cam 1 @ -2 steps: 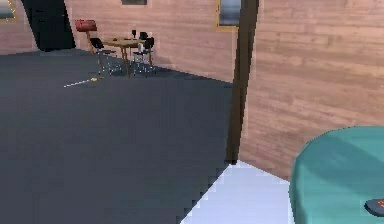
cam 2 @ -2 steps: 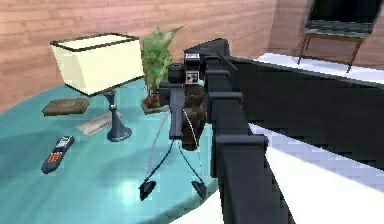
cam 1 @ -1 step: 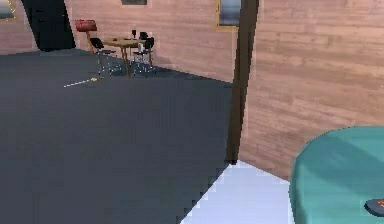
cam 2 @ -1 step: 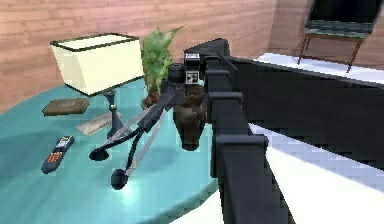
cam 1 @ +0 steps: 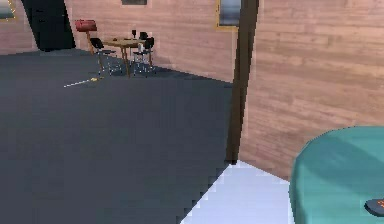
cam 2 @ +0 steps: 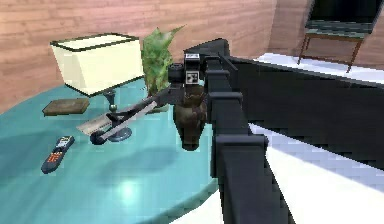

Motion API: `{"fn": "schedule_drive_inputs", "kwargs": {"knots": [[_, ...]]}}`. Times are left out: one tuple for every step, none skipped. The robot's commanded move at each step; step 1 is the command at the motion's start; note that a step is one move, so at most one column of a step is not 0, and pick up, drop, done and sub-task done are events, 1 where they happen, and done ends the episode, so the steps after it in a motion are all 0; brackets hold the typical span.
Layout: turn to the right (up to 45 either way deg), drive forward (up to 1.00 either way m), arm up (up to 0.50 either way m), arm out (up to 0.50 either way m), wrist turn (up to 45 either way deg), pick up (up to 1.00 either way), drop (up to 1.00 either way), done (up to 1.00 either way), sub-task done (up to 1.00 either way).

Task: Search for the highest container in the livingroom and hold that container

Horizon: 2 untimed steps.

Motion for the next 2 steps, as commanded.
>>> {"fn": "schedule_drive_inputs", "kwargs": {"knots": [[0.0,0.00,0.00,0.00,45.0,0.00,0.00,0.00,0.00],[0.0,0.00,0.00,0.00,45.0,0.00,0.00,0.00,0.00]]}}
